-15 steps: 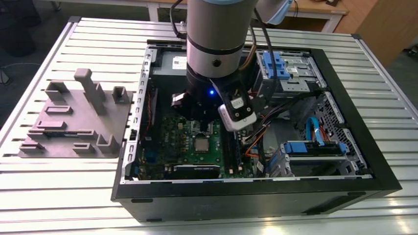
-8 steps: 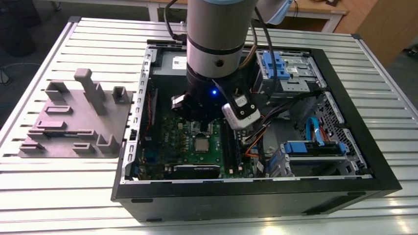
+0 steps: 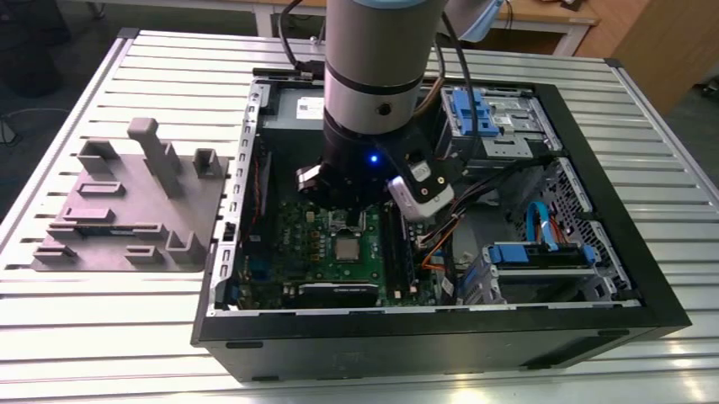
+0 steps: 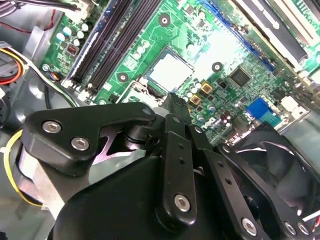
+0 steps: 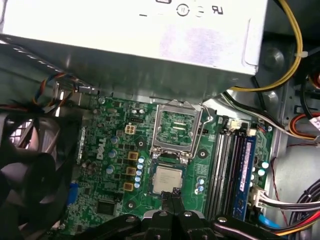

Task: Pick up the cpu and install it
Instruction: 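Close the cpu cover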

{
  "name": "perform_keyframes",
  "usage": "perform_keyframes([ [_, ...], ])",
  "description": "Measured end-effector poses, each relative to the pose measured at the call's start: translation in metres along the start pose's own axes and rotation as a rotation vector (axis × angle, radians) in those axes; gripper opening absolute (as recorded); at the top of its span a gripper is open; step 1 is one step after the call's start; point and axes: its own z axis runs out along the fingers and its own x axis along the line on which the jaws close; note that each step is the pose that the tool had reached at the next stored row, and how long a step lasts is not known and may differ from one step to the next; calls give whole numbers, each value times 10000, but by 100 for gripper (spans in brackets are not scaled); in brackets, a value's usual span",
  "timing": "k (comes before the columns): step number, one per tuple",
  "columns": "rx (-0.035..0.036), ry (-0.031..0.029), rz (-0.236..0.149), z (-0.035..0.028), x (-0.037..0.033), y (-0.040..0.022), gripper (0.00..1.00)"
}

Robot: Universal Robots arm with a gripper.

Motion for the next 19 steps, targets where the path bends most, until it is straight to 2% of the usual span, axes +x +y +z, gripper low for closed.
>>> perform_keyframes([
  [4, -2, 13, 0, 6, -50, -3, 10],
  [7, 2, 19, -107, 8, -54, -3, 10],
  [19, 16, 67, -1938, 18, -55, -3, 10],
])
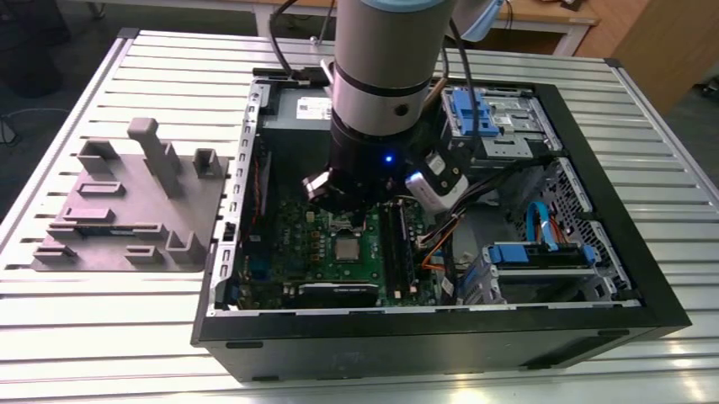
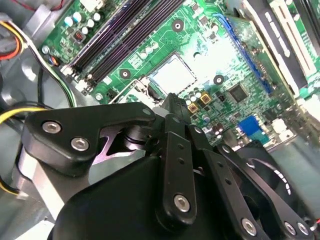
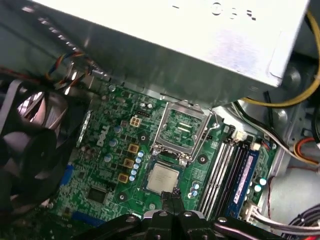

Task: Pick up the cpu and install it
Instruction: 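Close the cpu cover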

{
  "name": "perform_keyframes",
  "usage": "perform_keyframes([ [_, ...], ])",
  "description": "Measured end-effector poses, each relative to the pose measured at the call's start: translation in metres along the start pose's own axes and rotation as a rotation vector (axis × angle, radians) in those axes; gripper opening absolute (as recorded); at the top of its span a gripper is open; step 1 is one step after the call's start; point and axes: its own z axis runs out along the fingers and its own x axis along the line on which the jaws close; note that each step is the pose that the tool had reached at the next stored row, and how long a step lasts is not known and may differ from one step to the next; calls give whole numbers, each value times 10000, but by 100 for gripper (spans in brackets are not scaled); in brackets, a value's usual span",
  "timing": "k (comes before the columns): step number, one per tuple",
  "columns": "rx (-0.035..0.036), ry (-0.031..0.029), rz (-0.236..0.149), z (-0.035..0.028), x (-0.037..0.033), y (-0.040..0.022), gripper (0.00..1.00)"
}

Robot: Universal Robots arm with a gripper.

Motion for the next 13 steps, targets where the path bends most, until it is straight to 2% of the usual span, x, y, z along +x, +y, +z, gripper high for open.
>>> perform_keyframes([
  [3, 3, 8, -304, 0, 0, 0, 10],
  [13, 3, 9, -338, 0, 0, 0, 10],
])
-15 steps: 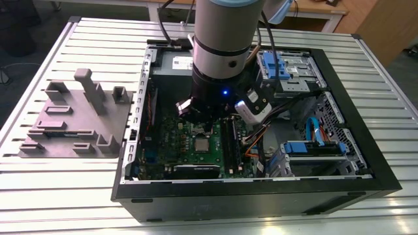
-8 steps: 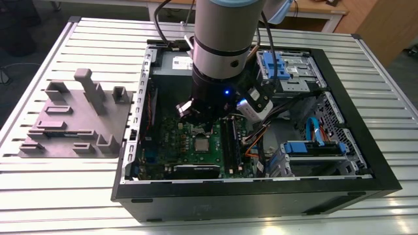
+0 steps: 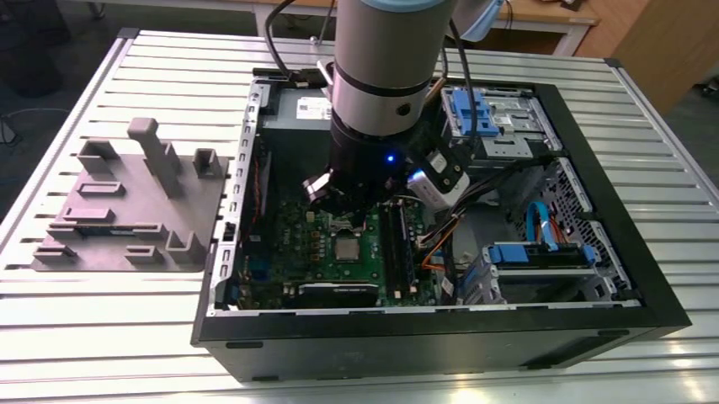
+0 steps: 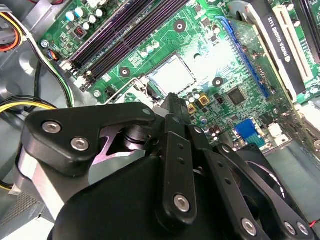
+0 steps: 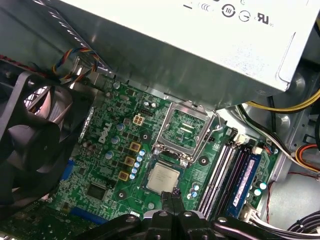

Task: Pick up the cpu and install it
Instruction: 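Close the cpu cover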

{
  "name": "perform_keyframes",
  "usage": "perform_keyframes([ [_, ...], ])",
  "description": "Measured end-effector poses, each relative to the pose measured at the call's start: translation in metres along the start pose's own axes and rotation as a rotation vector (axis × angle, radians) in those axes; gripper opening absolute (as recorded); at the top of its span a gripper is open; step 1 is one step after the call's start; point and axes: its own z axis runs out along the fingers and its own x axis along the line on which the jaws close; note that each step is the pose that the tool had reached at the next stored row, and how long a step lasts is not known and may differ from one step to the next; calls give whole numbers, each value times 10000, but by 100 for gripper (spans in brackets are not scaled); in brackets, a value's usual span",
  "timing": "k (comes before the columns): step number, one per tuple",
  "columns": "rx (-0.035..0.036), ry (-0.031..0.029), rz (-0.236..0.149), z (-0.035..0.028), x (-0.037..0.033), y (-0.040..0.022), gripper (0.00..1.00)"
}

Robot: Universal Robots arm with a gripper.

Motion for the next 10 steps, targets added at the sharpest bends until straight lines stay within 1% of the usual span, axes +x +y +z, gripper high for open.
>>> perform_keyframes([
  [4, 0, 0, -16, 0, 0, 0, 10],
  [6, 1, 3, -96, 0, 0, 0, 10],
  [8, 3, 9, -355, 1, 0, 0, 10],
  [10, 7, 19, -715, 3, 0, 0, 10],
])
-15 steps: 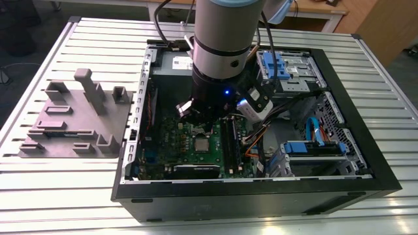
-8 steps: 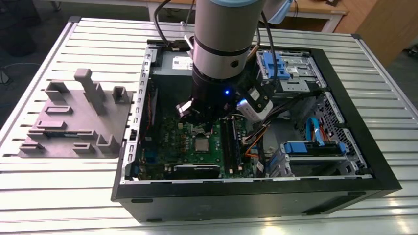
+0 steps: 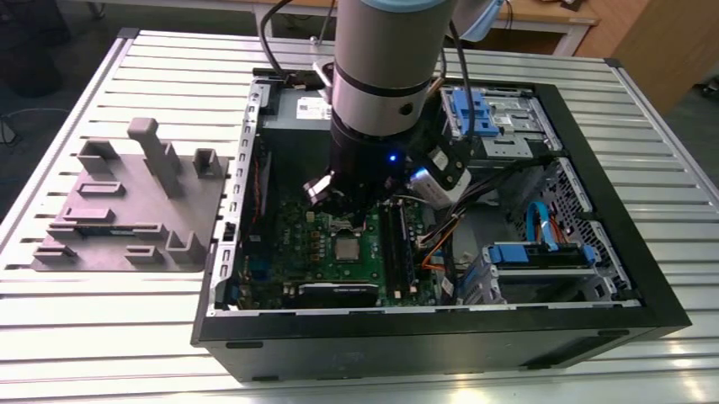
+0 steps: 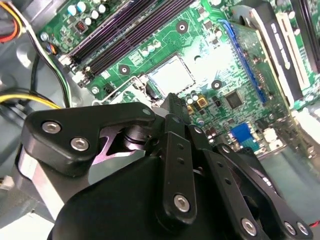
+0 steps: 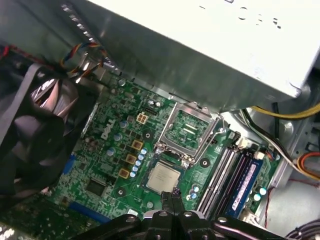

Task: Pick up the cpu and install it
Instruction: 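Close the cpu cover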

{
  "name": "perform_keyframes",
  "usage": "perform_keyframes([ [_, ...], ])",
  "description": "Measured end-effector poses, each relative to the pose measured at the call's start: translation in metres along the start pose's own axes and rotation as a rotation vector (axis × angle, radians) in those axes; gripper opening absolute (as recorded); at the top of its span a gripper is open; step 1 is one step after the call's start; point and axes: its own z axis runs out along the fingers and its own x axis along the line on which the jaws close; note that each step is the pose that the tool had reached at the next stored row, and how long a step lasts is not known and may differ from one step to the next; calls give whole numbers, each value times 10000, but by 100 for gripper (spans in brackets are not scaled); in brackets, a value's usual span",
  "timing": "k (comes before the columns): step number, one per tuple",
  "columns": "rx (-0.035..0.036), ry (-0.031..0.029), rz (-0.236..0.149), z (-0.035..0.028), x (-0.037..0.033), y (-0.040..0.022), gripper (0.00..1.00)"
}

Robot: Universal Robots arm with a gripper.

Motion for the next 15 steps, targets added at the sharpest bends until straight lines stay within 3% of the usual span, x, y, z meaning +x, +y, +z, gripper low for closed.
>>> perform_keyframes([
  [4, 0, 5, -123, 5, -38, -3, 10],
  [12, -16, 36, -122, 44, -189, 15, 10],
  [13, -51, 31, -123, 49, -193, 13, 10],
  [15, -365, -103, -130, 49, -206, 7, 10],
])
